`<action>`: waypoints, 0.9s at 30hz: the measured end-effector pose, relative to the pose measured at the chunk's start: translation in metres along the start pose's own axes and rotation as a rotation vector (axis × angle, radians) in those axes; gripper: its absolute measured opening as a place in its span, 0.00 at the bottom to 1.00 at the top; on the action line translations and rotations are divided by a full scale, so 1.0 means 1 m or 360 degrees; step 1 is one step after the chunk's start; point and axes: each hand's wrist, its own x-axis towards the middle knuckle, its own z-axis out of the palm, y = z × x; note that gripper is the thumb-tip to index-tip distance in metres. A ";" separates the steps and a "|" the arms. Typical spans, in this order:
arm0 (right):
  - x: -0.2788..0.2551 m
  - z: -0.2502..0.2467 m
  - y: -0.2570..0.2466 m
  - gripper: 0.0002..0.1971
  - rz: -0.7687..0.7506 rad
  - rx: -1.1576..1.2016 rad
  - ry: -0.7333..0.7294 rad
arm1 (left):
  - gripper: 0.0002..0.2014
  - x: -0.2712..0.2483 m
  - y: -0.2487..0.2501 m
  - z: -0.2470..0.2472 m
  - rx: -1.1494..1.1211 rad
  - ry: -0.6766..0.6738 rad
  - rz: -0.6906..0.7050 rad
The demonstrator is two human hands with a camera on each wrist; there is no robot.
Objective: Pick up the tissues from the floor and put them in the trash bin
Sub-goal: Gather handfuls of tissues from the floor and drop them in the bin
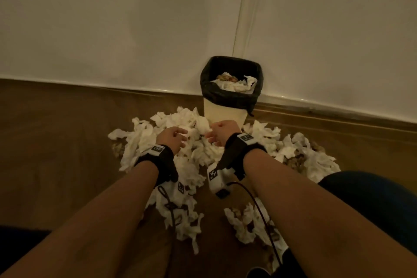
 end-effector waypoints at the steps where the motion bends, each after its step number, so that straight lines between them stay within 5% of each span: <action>1: -0.001 0.007 0.008 0.18 0.0013 -0.0038 -0.0039 | 0.14 -0.002 -0.011 -0.006 0.0008 0.0039 -0.0017; 10: -0.003 0.085 0.028 0.08 -0.0050 -0.0293 -0.0457 | 0.07 -0.019 -0.107 -0.062 0.1073 -0.0129 -0.0031; 15: 0.000 0.111 0.039 0.13 -0.0089 -0.0556 -0.0560 | 0.39 -0.025 -0.155 -0.069 0.1631 -0.0407 -0.0064; 21: 0.001 0.117 0.050 0.10 -0.0187 -0.0982 -0.0713 | 0.47 -0.024 -0.177 -0.073 0.1747 -0.0576 -0.0108; 27: 0.001 0.121 0.054 0.10 -0.0142 -0.0950 -0.0701 | 0.20 -0.019 -0.181 -0.064 0.1724 -0.0584 0.0012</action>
